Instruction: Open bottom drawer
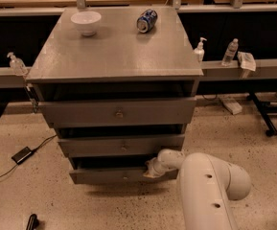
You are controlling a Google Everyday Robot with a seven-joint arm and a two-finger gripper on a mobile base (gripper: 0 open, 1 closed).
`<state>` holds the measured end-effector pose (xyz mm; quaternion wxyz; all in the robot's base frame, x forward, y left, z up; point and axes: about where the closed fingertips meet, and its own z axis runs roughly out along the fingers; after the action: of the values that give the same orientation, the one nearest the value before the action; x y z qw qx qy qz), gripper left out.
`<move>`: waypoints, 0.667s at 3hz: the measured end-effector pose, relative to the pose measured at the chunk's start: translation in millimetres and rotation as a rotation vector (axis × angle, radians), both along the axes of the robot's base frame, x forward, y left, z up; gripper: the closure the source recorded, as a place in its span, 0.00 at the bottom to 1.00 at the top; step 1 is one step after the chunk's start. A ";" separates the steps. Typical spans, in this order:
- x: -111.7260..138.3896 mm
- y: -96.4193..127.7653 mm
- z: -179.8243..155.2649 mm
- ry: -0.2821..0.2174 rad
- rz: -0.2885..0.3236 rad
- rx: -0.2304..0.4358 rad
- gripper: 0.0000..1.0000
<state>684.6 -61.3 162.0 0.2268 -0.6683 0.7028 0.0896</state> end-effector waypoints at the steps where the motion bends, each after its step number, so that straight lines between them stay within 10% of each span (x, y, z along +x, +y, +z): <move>1: 0.1 -0.3 0.0 0.000 0.000 0.000 1.00; 2: 0.0 -0.4 0.0 0.000 0.000 0.000 1.00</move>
Offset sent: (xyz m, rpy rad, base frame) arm -0.2488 0.0618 -0.0940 0.1798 0.3080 0.2296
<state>684.6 -61.8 162.0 0.2267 -0.6683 0.7028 0.0897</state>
